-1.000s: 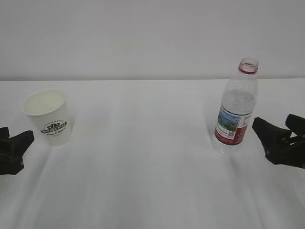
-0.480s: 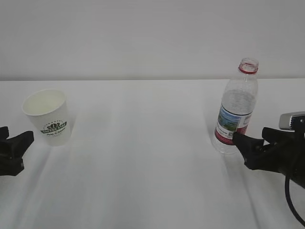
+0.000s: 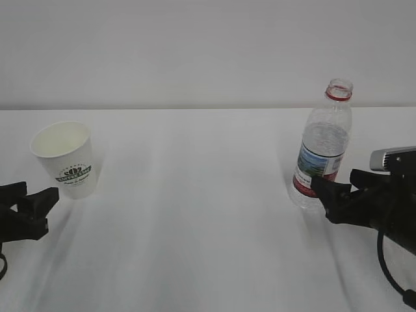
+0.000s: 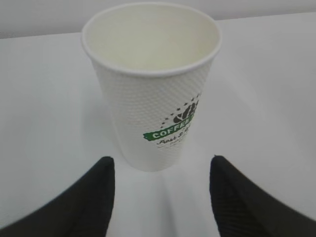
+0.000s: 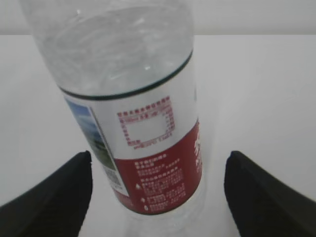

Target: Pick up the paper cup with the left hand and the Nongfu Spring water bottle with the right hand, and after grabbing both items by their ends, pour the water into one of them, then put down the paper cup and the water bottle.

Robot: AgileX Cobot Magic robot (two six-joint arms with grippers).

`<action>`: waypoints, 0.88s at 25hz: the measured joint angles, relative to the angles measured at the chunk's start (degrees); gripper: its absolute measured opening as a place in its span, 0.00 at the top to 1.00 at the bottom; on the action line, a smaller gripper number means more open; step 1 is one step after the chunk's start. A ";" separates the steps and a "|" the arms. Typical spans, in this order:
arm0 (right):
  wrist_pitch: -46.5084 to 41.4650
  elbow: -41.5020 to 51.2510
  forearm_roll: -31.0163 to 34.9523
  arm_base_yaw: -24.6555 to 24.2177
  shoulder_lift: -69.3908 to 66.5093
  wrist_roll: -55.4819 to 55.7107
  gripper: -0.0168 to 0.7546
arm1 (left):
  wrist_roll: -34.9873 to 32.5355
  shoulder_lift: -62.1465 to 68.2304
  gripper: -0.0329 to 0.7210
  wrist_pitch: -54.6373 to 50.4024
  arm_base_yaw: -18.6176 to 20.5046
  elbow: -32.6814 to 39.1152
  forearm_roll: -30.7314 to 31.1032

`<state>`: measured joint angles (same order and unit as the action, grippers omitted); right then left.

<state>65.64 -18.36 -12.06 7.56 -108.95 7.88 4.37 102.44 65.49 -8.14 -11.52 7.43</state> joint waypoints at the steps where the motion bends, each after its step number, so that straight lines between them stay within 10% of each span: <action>1: 0.00 -0.46 0.00 0.00 -0.14 0.00 0.16 | 0.00 0.37 0.37 0.00 0.00 -0.43 0.00; 22: -0.10 -8.15 -3.19 0.00 -5.36 0.00 0.16 | 0.00 1.70 0.37 0.35 0.00 -1.48 0.10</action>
<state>65.53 -26.50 -15.26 7.56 -114.31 7.88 4.37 104.13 65.84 -8.14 -12.99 7.53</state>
